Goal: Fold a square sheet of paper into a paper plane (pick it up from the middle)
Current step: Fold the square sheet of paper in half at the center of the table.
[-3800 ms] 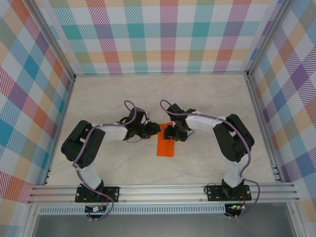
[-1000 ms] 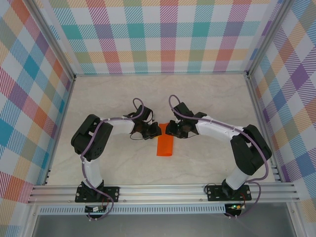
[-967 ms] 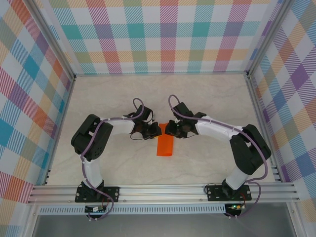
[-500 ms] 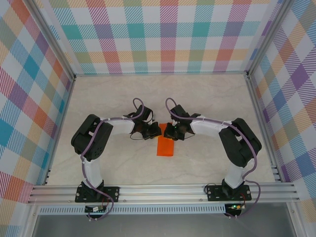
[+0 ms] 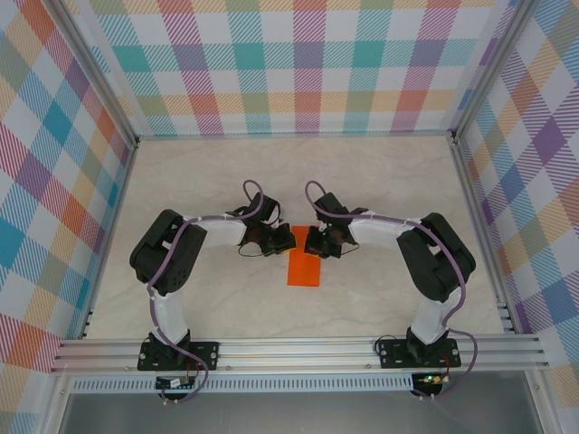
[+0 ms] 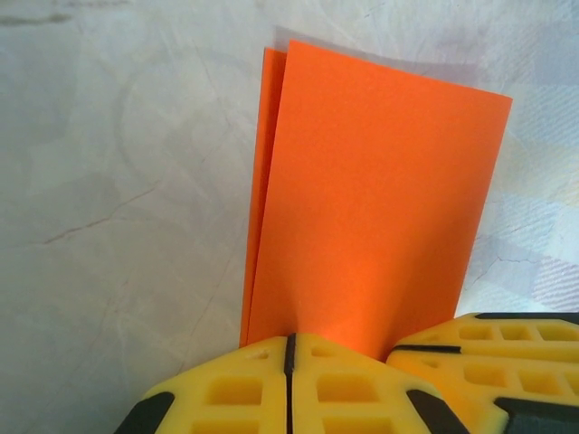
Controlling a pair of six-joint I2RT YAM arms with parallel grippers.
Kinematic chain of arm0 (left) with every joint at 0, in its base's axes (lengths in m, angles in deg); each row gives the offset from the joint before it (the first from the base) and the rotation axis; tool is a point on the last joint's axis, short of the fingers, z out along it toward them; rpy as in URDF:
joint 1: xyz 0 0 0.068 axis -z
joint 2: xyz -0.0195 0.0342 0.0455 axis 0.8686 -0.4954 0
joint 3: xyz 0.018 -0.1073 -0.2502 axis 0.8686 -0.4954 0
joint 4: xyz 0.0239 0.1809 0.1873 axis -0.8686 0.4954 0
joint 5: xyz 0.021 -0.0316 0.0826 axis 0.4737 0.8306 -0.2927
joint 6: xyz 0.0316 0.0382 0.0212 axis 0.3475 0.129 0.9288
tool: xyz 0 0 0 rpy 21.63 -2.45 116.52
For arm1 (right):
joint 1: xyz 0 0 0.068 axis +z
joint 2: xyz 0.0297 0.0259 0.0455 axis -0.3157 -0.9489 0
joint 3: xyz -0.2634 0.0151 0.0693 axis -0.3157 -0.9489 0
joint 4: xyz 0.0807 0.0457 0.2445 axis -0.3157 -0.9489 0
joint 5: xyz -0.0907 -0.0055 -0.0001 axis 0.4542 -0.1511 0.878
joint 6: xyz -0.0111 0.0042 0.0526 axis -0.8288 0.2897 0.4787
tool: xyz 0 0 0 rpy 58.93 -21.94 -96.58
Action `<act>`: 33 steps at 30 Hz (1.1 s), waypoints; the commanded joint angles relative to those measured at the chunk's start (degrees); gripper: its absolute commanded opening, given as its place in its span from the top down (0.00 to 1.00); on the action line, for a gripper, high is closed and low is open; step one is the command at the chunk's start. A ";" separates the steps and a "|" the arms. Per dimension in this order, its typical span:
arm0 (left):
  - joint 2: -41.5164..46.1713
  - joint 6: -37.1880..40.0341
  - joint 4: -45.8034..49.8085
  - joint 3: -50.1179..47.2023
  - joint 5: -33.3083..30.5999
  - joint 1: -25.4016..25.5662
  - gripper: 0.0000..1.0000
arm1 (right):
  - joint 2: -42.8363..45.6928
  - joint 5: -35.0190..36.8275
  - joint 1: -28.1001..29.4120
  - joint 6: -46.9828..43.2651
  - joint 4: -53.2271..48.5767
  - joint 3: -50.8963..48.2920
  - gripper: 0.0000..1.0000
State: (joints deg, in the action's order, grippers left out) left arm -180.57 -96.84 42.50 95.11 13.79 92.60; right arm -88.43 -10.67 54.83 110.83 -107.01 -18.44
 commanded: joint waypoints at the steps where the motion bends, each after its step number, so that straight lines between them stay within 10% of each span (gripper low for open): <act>1: -6.20 -0.22 7.59 -4.41 -11.03 0.89 0.94 | -0.25 0.61 -0.73 -1.93 -1.11 -2.06 0.88; 22: -7.27 -1.64 5.79 -5.66 -11.80 0.89 0.95 | 7.40 -2.65 -6.65 -6.69 8.29 -17.10 0.89; 33: -6.65 -1.86 5.44 -5.70 -9.69 0.93 0.95 | 10.52 -7.64 -4.39 -3.33 6.25 -6.60 0.87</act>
State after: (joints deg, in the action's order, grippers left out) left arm -180.55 -98.37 39.47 93.58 14.11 92.60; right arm -75.90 -16.46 49.76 106.75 -100.89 -27.23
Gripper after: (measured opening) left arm 0.052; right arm 0.126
